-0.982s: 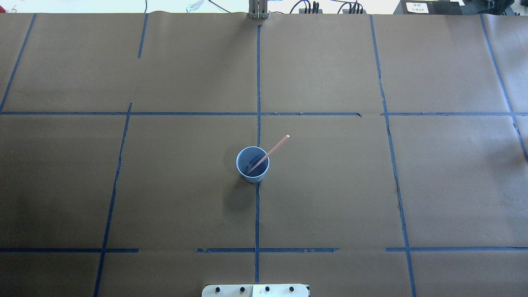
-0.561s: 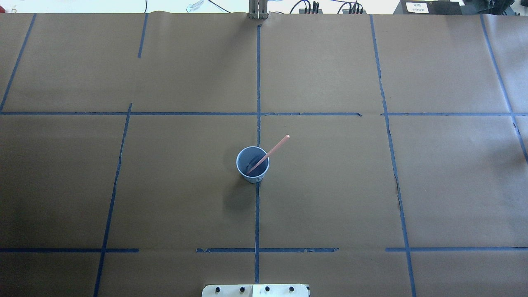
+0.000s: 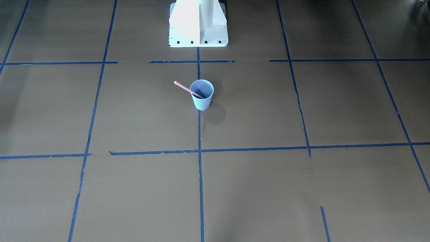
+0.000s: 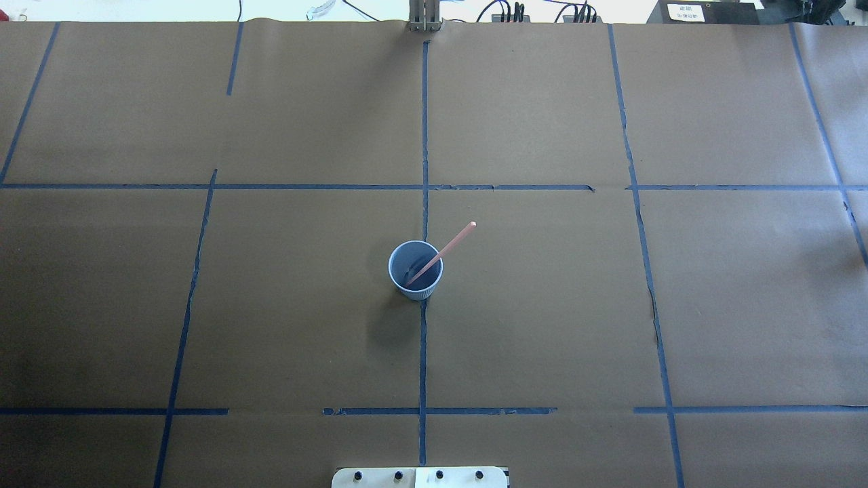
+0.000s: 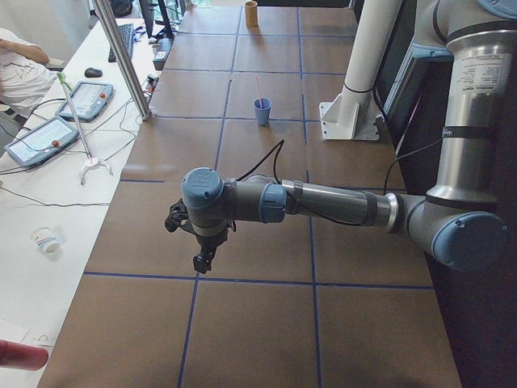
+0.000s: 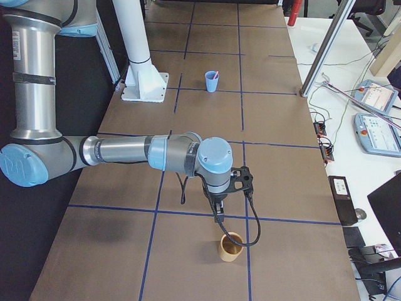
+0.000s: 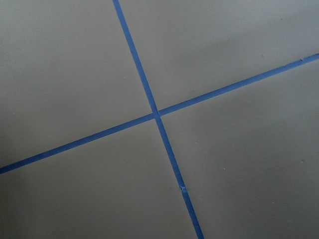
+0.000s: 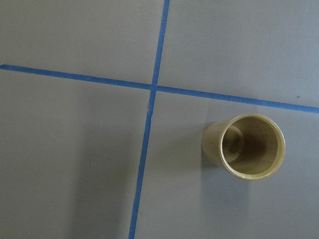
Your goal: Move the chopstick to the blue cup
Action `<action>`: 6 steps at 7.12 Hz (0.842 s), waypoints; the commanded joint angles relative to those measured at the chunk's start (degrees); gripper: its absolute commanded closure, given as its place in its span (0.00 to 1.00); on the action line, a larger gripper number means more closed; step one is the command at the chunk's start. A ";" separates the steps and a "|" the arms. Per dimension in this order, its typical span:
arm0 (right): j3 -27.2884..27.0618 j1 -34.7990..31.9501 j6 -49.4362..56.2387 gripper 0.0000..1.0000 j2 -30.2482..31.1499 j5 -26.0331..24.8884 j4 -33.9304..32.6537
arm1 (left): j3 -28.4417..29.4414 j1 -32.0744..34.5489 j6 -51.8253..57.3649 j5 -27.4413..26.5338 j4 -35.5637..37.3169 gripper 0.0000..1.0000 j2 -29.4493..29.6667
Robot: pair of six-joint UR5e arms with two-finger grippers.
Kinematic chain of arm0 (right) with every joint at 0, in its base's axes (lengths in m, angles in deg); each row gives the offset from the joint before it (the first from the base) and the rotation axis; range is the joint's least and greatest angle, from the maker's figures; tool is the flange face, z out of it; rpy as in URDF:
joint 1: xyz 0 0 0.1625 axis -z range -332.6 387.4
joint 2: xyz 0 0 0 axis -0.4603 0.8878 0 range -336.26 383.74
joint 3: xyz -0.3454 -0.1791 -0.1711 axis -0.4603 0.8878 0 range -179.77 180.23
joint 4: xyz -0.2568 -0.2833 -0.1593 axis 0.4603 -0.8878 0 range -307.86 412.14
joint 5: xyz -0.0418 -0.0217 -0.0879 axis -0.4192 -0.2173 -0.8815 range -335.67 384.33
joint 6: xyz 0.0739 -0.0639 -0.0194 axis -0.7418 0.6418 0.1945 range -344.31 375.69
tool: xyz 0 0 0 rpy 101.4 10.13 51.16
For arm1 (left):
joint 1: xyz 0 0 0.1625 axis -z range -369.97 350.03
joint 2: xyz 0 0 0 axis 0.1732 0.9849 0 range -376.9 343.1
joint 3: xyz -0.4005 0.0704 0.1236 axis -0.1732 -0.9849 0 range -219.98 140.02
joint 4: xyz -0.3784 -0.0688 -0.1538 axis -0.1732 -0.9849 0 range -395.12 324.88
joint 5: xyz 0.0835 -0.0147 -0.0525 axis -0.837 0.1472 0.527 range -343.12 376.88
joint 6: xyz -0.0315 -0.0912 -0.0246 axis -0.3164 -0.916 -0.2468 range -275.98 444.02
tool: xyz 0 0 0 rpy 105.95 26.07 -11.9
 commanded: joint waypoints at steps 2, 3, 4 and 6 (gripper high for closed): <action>-0.09 4.78 -0.45 0.00 0.42 -2.73 -0.12 | -0.41 -0.76 -6.36 -0.01 -0.15 0.00 0.29; -0.01 6.20 -1.23 0.00 0.24 -2.73 -0.12 | -0.15 -1.12 -7.11 -0.01 -0.15 0.00 -0.06; -0.09 6.47 -2.81 0.00 0.15 -2.56 -0.12 | -0.06 -1.12 -7.64 -0.01 0.11 0.00 -0.15; -0.09 7.35 -4.92 0.00 0.15 -1.94 -0.12 | -0.14 -1.12 -8.70 -0.01 -0.23 0.00 -0.33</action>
